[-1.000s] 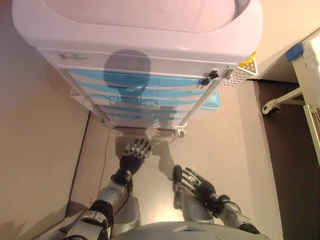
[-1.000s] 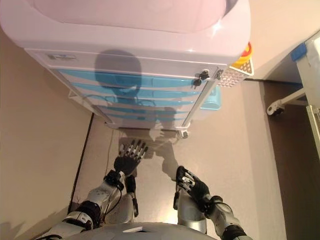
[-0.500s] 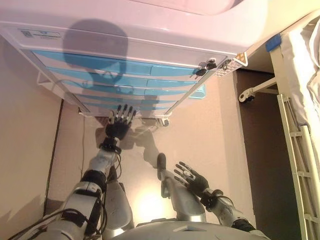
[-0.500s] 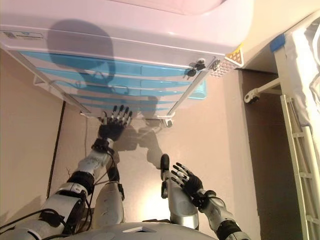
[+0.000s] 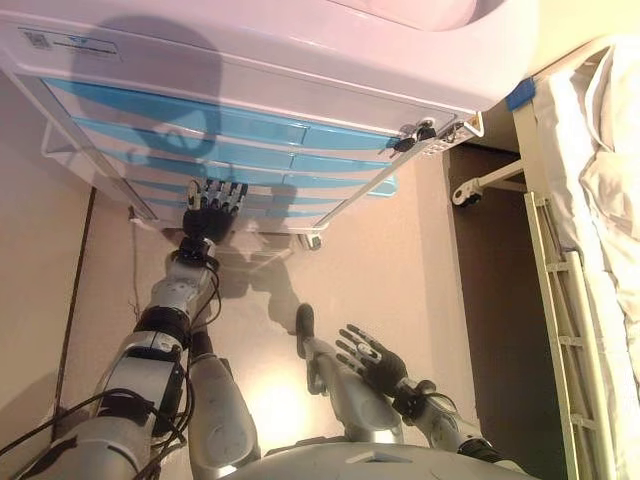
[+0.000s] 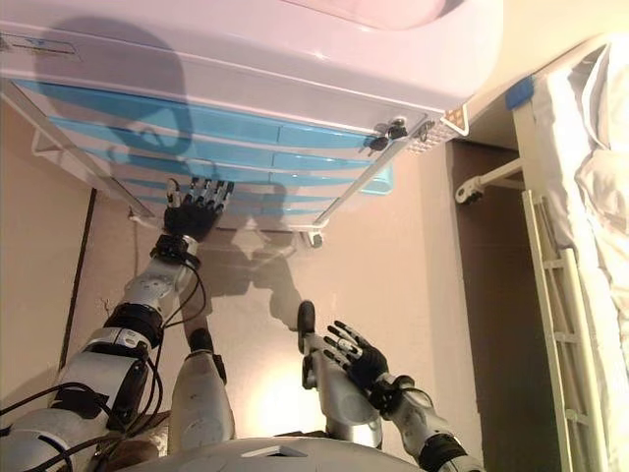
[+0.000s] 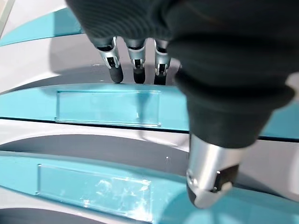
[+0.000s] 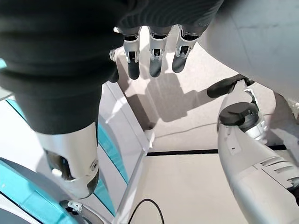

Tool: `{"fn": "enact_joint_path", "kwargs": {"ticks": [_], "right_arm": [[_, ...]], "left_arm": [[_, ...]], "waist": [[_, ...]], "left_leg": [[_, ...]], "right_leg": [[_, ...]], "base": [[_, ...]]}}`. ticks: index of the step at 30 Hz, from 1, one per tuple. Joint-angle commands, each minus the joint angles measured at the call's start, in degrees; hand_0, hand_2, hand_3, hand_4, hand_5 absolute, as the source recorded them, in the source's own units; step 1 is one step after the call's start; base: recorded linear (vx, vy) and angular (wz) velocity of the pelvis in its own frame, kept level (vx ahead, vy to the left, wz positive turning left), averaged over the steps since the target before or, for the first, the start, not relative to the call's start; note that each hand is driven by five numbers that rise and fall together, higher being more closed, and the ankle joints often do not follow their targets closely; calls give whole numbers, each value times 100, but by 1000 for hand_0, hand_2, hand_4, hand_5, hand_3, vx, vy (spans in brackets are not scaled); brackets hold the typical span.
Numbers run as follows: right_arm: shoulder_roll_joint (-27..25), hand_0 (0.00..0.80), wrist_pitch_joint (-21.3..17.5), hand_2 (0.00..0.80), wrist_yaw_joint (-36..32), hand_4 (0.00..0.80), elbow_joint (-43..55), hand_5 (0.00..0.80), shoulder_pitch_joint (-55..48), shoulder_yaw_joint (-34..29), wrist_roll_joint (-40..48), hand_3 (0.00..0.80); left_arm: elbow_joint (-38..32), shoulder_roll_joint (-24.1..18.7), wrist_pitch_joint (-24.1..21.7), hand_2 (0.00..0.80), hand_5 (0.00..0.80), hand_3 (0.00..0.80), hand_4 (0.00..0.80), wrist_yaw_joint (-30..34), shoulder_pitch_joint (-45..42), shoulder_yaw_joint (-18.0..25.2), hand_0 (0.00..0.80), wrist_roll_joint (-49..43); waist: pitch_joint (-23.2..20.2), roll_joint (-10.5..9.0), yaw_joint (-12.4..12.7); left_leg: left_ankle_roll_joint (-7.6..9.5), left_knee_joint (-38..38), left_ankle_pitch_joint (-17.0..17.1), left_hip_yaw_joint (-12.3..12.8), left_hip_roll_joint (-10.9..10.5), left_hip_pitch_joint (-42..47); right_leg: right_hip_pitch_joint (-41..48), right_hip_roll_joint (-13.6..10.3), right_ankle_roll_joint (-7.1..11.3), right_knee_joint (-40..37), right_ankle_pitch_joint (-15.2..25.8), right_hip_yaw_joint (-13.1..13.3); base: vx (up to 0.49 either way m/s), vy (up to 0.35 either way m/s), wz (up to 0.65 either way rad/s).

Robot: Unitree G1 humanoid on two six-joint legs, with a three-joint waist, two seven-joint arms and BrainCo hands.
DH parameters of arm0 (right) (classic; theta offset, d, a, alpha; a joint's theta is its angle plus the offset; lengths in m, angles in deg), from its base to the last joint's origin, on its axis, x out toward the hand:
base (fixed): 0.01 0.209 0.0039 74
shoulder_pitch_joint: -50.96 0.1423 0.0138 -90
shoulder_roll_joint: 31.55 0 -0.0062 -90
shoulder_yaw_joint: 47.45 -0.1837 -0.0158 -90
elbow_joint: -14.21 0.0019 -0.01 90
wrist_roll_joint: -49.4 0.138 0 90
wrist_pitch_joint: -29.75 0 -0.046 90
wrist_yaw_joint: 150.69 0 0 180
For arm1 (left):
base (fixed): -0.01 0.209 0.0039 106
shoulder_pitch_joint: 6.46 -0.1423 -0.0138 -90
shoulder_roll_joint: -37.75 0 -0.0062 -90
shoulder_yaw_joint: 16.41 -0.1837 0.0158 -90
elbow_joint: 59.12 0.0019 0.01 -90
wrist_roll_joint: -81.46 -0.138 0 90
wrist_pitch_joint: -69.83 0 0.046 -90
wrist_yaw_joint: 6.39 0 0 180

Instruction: Open the drawer and pick up the medicine

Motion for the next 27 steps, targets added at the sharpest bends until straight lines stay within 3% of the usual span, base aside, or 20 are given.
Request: {"fn": "enact_joint_path", "kwargs": {"ticks": [1, 7, 8, 9, 27], "right_arm": [[-35, 0, 53, 0, -148, 0, 188, 0, -463, 443, 172, 0], [-62, 0, 11, 0, -200, 0, 176, 0, -496, 499, 252, 0], [-60, 0, -2, 0, -220, 0, 163, 0, -506, 499, 264, 0], [-61, 0, -2, 0, -225, 0, 168, 0, -507, 495, 270, 0], [-7, 0, 14, 0, -14, 0, 436, 0, -469, 353, 212, 0]], "left_arm": [[32, -302, -75, 0, 0, 0, 0, 108, 936, 172, 0, 256], [41, -450, -263, 0, 0, 0, 0, 395, 1089, 153, 0, 306], [6, -461, -313, 653, 653, 653, 653, 449, 1085, 148, 653, 277], [-24, -459, -362, 800, 800, 800, 800, 487, 1069, 134, 800, 256], [-60, 34, -276, 800, 800, 800, 800, 1065, -176, 90, 800, -250]], "waist": [[106, 170, -49], [147, 141, -47], [161, 137, -37], [169, 138, -29], [284, 183, 214]], "left_leg": [[468, -755, 319, 79, -244, 217], [465, -729, 275, 65, -255, 245], [465, -731, 274, 59, -254, 249], [465, -746, 276, 48, -257, 257], [402, -1130, 498, -188, -321, 494]], "right_leg": [[195, -57, 455, 195, -127, 177], [238, -50, 457, 167, -119, 180], [247, -51, 456, 163, -116, 174], [252, -48, 454, 157, -112, 170], [381, -63, 377, 132, -105, -87]], "base": [[25, -23, 3], [0, 0, 0], [0, 0, 0], [0, 0, 0], [1, -8, 1]]}}
